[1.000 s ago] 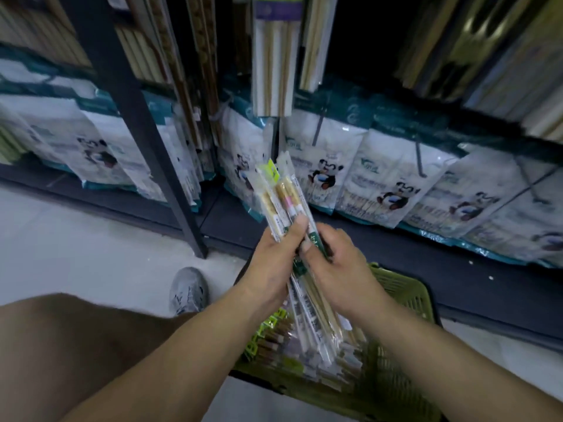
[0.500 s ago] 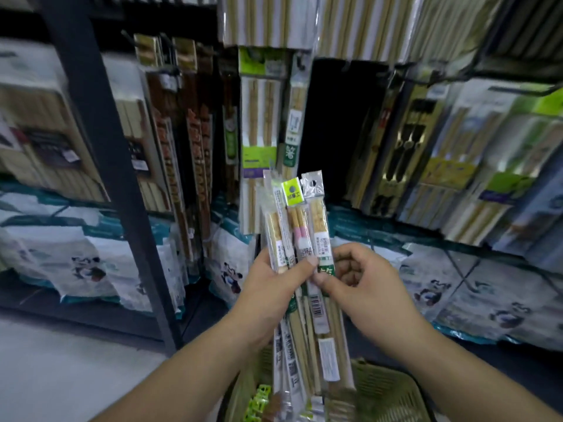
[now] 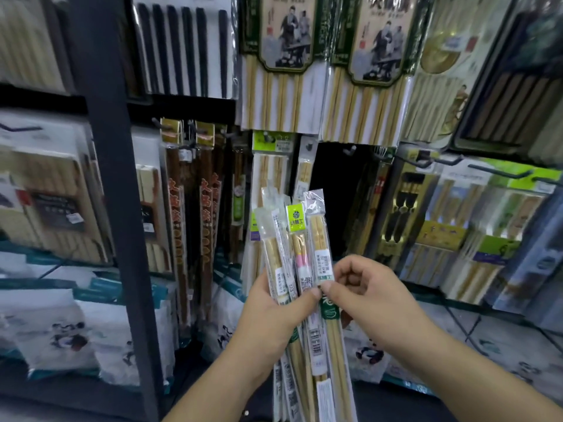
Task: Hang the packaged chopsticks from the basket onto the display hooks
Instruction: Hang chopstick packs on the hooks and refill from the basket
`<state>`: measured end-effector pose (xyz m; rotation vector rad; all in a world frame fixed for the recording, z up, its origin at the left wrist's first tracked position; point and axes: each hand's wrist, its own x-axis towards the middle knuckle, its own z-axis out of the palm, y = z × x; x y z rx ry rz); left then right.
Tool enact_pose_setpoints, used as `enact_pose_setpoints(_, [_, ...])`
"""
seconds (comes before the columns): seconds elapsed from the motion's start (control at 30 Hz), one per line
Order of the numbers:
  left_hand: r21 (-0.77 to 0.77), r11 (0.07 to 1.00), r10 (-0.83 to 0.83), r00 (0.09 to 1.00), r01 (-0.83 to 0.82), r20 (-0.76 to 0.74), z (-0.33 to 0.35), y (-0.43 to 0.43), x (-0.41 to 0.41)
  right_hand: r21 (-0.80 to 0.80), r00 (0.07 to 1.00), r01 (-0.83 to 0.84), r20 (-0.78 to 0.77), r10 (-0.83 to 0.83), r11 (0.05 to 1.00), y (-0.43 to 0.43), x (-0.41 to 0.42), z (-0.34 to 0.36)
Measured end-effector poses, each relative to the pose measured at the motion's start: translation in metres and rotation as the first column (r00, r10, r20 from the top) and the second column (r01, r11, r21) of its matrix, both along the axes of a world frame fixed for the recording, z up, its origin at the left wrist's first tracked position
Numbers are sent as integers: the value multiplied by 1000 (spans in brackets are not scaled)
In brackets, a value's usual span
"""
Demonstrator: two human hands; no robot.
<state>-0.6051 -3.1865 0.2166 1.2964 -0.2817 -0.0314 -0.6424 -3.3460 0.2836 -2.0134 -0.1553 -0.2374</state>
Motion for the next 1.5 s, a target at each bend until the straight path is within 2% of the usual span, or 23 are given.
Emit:
enact_pose_setpoints(0.27, [-33, 998, 45, 998, -44, 35, 5, 11, 6, -31, 998, -58, -16, 58, 998, 15, 19, 13])
enact_pose_setpoints(0.43, [0, 998, 68, 997, -68, 48, 9, 12, 9, 12, 996, -35, 85, 34, 999, 22, 43, 42])
enact_pose_setpoints(0.57, [27, 994, 104, 994, -105, 29, 12, 13, 9, -108, 990, 8, 142, 8, 994, 28, 59, 57])
enact_pose_setpoints(0.63, [40, 990, 130, 991, -132, 30, 13, 16, 11, -114, 989, 19, 151, -2, 993, 31, 64, 63])
enact_pose_setpoints(0.87, [53, 973, 222, 974, -224, 40, 13, 31, 19, 127, 954, 37, 291, -73, 991, 31, 81, 90])
enact_pose_setpoints(1.27, [63, 967, 243, 969, -245, 41, 12, 37, 18, 293, 955, 138, 213, -205, 946, 45, 100, 94])
enact_pose_setpoints(1.5, [60, 973, 220, 975, -222, 35, 12, 38, 18, 258, 952, 198, 178, -248, 946, 47, 114, 88])
